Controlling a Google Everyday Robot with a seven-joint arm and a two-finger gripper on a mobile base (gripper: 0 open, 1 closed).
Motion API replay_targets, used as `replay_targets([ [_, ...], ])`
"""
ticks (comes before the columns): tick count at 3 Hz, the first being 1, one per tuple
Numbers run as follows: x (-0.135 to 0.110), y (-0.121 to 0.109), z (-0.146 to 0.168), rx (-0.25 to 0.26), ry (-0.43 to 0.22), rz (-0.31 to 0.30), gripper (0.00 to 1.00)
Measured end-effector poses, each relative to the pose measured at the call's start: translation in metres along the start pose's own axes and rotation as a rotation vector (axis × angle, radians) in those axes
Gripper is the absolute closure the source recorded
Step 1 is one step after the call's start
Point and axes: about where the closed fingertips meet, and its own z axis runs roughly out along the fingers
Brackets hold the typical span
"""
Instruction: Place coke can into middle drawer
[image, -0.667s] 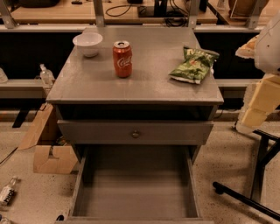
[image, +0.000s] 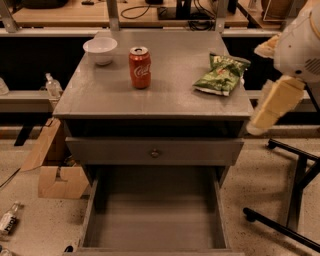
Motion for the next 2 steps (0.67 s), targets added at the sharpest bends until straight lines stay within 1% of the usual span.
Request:
replay_targets([
  [1,-0.032,-0.052,0.034,0.042,-0.234,0.087,0.0],
  [2,-0.067,-0.094,0.067,0.067,-0.5,0.173,0.0],
])
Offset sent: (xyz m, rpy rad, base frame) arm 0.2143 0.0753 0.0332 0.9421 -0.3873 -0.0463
